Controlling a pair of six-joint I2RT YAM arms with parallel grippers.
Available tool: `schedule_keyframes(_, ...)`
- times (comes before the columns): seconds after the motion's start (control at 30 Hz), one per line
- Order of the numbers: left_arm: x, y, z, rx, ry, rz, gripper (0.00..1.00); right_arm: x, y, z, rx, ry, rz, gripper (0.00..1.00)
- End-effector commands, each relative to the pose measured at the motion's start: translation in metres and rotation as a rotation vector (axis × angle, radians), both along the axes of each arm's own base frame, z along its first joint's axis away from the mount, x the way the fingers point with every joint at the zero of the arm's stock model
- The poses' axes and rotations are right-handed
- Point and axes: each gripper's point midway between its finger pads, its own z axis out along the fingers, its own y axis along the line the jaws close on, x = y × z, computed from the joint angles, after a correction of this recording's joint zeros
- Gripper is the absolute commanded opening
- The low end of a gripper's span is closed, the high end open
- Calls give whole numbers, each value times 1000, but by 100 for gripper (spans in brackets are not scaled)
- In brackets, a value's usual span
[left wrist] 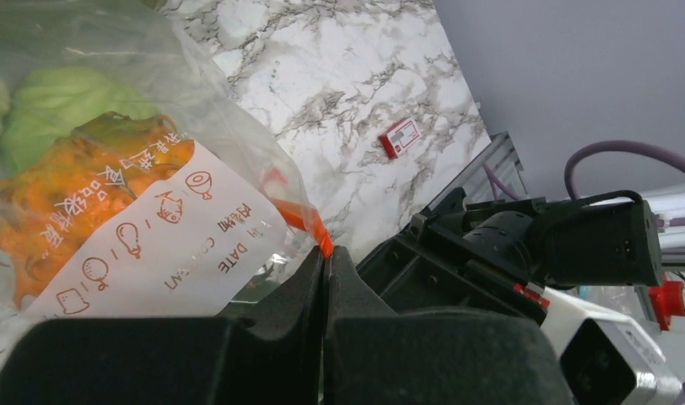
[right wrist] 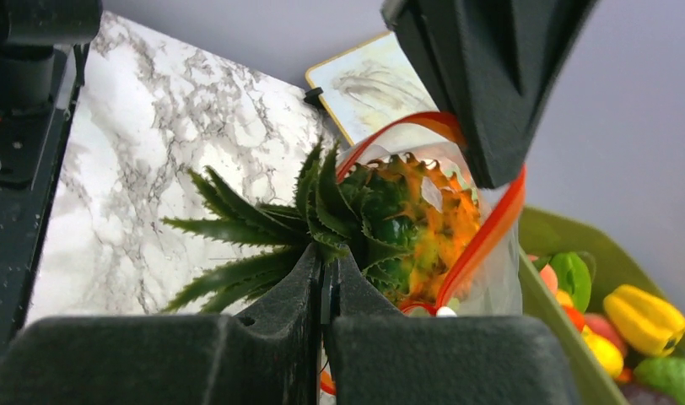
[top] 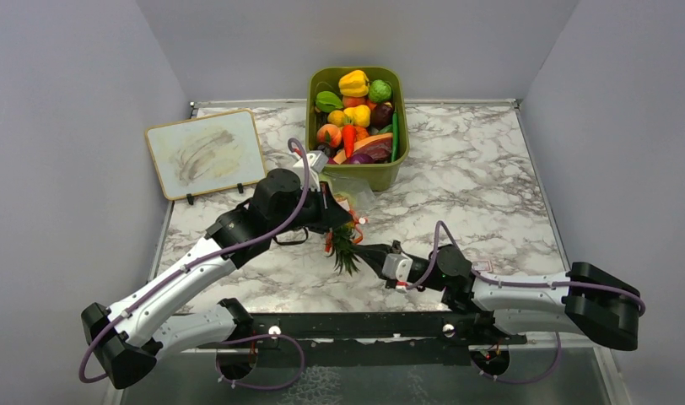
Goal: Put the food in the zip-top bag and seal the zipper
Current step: Adjust the zipper food storage bag at the center of the board.
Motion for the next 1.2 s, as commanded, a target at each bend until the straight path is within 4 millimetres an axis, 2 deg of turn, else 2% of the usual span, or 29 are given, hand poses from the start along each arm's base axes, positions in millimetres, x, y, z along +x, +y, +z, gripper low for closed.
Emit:
schedule_keyframes(0.0,-17,-8,36,-102,-91,-108,0,23,-16,-10,95,189,-155,1)
schedule_keyframes(0.1,-15,-9,35,-110,-100,-103,0,14,-8,-18,65,206,-92,1)
schedule_keyframes(0.23,-19,-12,38,-152,-89,-115,0,17,-4,-10,89,212,-97,1)
schedule_keyframes(0.3,-21,-12,38,-156,-90,-127,0,27,-8,1,131,197,-151,1)
schedule_keyframes(0.47,-24,-5,21,-63,-111,-158,0,43,-16,25,218,196,-244,1)
schedule_keyframes(0.63,-16,15,17,68,-193,-122,0,46,-47,39,316,198,-327,1)
schedule_keyframes(0.7,-15,21,19,94,-222,-112,0,42,-50,45,307,187,-313,1)
schedule_keyframes(0.77,-16,22,25,88,-243,-119,0,31,-36,42,227,164,-233,1)
schedule_keyframes(0.87,-24,11,41,7,-215,-157,0,14,-3,8,21,206,-85,1)
schedule_keyframes(0.93,-34,-1,52,-73,-179,-217,0,8,7,0,-10,252,-39,1)
schedule_keyframes(1.07,-42,-7,59,-107,-151,-261,0,22,2,25,119,355,-121,1)
schedule_keyframes(1.17,-31,2,65,-83,-185,-178,0,27,2,43,132,415,-153,7)
